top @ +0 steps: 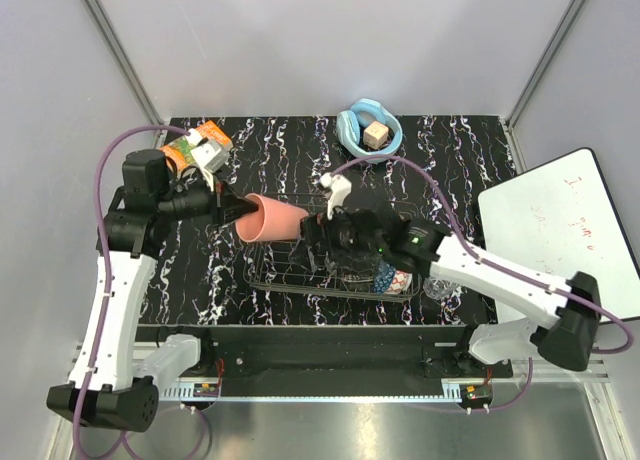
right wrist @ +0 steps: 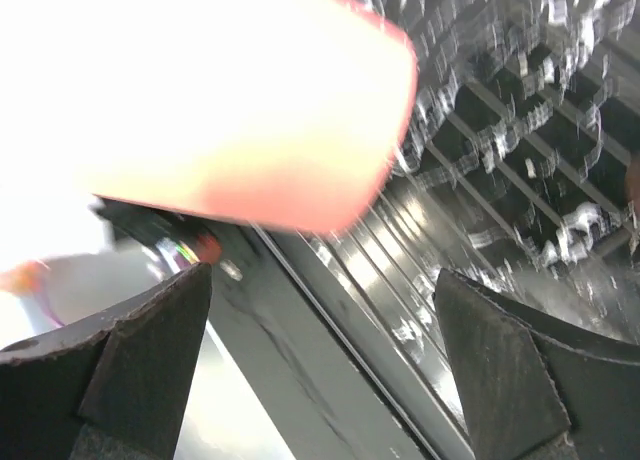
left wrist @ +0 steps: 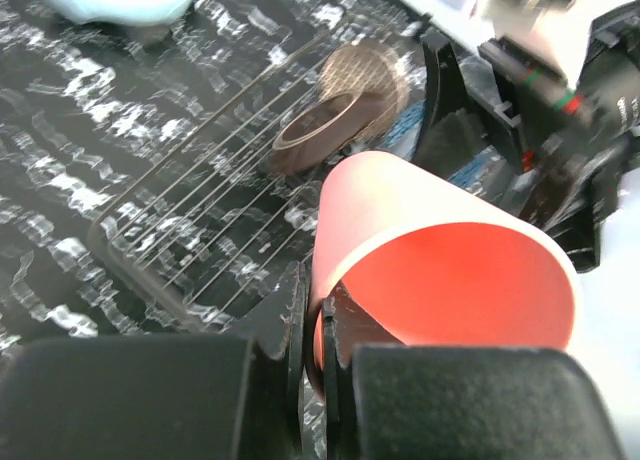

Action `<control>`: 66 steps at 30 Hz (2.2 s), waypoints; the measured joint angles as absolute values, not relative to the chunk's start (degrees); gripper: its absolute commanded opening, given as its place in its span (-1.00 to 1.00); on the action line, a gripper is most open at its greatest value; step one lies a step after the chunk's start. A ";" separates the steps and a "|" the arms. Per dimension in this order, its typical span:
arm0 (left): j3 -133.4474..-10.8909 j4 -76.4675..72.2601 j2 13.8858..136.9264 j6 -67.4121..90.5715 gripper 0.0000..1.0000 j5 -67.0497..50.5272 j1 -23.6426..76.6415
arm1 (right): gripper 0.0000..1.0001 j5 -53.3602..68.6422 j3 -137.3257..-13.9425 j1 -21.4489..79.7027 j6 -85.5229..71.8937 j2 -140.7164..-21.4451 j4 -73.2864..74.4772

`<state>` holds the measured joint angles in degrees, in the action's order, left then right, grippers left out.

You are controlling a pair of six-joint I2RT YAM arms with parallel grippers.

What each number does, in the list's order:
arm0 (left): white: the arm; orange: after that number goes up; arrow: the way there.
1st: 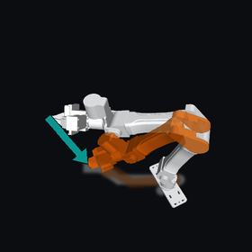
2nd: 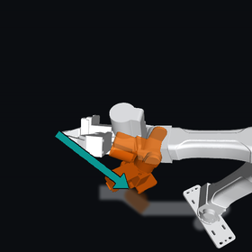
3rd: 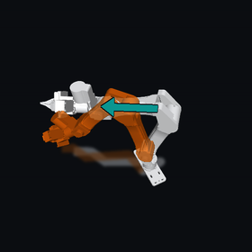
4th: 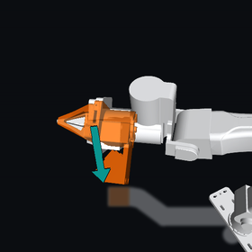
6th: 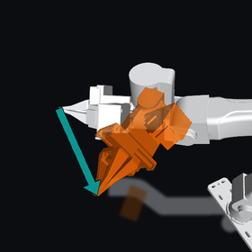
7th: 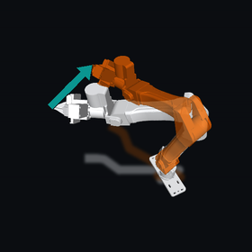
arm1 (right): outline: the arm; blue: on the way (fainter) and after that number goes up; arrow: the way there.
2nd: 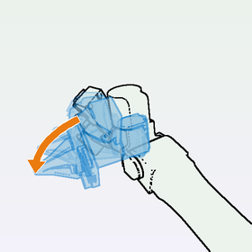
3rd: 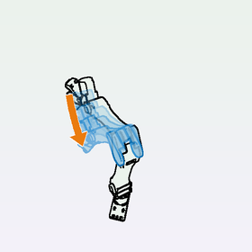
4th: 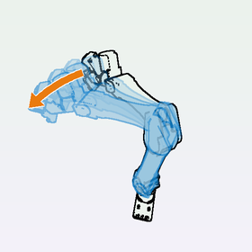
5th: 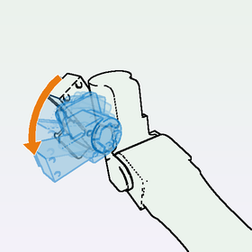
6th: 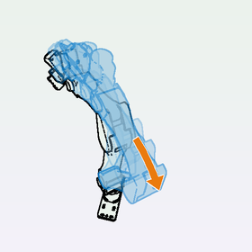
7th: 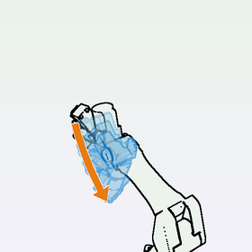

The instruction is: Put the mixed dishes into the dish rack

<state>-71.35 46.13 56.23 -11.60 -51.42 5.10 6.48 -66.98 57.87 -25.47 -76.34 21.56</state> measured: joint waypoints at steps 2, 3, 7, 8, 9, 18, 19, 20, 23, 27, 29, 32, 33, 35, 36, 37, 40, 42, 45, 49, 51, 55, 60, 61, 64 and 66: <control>-71.16 42.74 56.75 -7.11 -1.00 -55.77 3.62 | 0.99 6.17 -67.59 57.25 -27.70 -74.08 19.40; -70.74 40.66 56.84 -4.78 -1.00 -57.41 2.90 | 0.99 6.61 -67.33 56.66 -29.12 -72.53 17.93; -63.70 20.53 56.27 14.31 -1.00 -66.65 -2.07 | 0.99 10.74 -59.09 52.40 -36.29 -63.81 2.98; -61.95 15.90 56.27 19.11 -1.00 -68.05 -2.87 | 1.00 11.57 -56.99 51.59 -37.91 -62.11 0.21; -59.94 10.35 56.42 24.36 -1.00 -69.47 -3.70 | 0.99 12.62 -54.57 50.61 -40.01 -60.53 -3.53; -53.21 -40.84 63.88 70.98 -1.00 -76.51 -4.75 | 0.99 20.78 -44.58 48.29 -56.58 -66.63 -30.70; -52.93 -47.72 65.32 77.17 -1.00 -76.66 -4.75 | 0.99 20.95 -43.97 48.07 -57.69 -67.33 -32.56; -52.82 -52.34 66.50 82.08 -1.00 -76.75 -4.75 | 0.99 21.17 -43.13 47.64 -59.22 -68.05 -35.31; -52.73 -63.70 70.87 96.82 -1.00 -76.79 -4.75 | 0.99 21.19 -41.12 46.41 -63.20 -69.41 -43.27; -50.83 -68.71 73.63 106.15 -1.00 -76.82 -4.75 | 0.99 21.65 -40.77 46.04 -66.35 -70.74 -52.10; -49.74 -70.06 73.65 108.20 -1.00 -76.79 -4.78 | 0.99 22.09 -40.77 46.04 -67.26 -71.18 -55.22; -49.12 -71.64 73.60 109.56 -1.00 -76.79 -4.78 | 1.00 22.24 -41.04 46.00 -67.85 -72.12 -57.84; -48.77 -71.96 73.54 109.75 -1.00 -76.82 -4.78 | 0.99 22.33 -41.58 46.00 -68.03 -72.88 -58.30; -47.70 -72.25 73.34 109.82 -1.00 -76.84 -4.75 | 0.99 22.63 -42.94 45.95 -68.29 -74.67 -58.81; -47.48 -72.25 73.32 109.82 -1.00 -76.86 -4.75 | 0.99 22.72 -43.57 45.95 -68.40 -75.40 -58.85; -47.00 -72.29 73.19 109.82 -1.00 -76.93 -4.78 | 0.99 23.20 -44.45 45.93 -68.58 -76.51 -58.92; -45.67 -72.34 72.71 109.80 -1.00 -77.30 -4.78 | 0.99 23.64 -46.33 45.93 -69.08 -78.72 -58.94; -44.93 -72.38 72.31 109.69 -1.00 -77.34 -4.78 | 0.99 24.10 -47.48 45.89 -69.25 -79.81 -58.92; -43.38 -72.58 71.50 109.30 -1.00 -77.67 -4.93 | 0.99 24.32 -49.30 45.84 -69.34 -81.12 -58.94; -41.47 -72.82 70.78 108.57 -1.00 -78.06 -4.91 | 0.99 24.62 -51.00 45.74 -69.63 -82.98 -59.59; -40.66 -72.93 70.74 108.09 -1.00 -78.11 -4.91 | 0.88 24.82 -51.83 45.71 -70.13 -84.20 -60.14; -40.10 -72.95 70.74 107.09 -1.00 -78.22 -4.91 | 0.48 25.89 -53.15 45.67 -71.50 -86.85 -61.14; -40.10 -73.12 70.78 105.08 -0.99 -78.67 -5.50 | -0.28 26.81 -53.19 45.45 -72.07 -87.33 -61.30; -40.10 -73.14 71.00 104.90 -0.78 -78.87 -5.54 | -0.41 26.96 -53.19 45.41 -71.94 -87.29 -60.99; -40.18 -73.25 72.14 104.38 -0.08 -80.42 -6.13 | -0.87 27.11 -53.21 45.41 -71.33 -87.20 -59.20; -41.15 -73.58 73.80 104.77 0.62 -82.15 -6.79 | -1.00 27.31 -53.17 45.41 -70.50 -86.67 -56.38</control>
<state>-41.15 -73.58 73.80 104.77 -82.15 -6.79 27.31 -53.17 45.41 -70.50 -86.67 -56.38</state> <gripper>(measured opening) 0.397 0.740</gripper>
